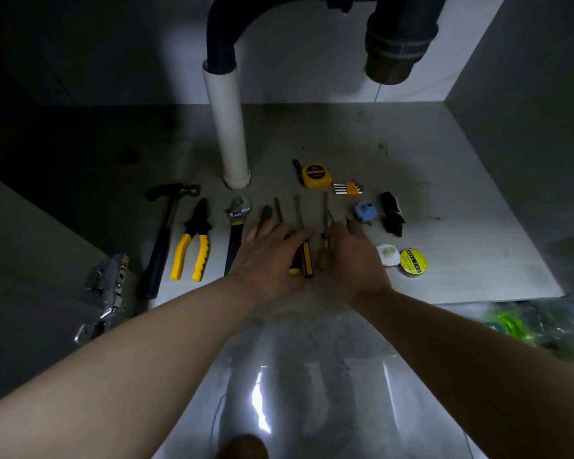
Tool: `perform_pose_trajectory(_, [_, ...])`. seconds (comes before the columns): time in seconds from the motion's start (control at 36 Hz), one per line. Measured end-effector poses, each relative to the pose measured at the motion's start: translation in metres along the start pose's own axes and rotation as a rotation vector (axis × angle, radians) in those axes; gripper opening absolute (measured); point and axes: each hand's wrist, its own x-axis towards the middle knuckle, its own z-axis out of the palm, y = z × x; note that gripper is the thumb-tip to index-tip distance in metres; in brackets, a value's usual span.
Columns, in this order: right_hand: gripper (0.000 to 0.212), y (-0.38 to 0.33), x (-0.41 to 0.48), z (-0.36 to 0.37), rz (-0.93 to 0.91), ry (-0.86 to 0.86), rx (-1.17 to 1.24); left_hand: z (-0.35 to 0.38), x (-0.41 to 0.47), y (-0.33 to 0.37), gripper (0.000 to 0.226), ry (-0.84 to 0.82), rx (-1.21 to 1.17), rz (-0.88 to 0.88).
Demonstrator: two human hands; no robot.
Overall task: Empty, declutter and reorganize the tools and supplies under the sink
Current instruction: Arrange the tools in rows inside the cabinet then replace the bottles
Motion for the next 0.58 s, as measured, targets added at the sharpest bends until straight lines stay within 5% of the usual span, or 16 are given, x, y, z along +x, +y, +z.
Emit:
perform_pose_trajectory(0.22, [0.029, -0.024, -0.003, 0.014, -0.081, -0.018, 0.039, 0.001, -0.012, -0.023, 0.067, -0.008, -0.006, -0.022])
perform_pose_trajectory(0.44, [0.041, -0.034, -0.003, 0.028, -0.202, -0.061, 0.038, -0.008, -0.027, -0.034, 0.096, 0.014, -0.186, -0.060])
perform_pose_trajectory(0.58, [0.052, -0.043, -0.003, 0.035, -0.201, -0.163, 0.047, -0.010, -0.034, -0.044, 0.058, -0.058, -0.227, -0.071])
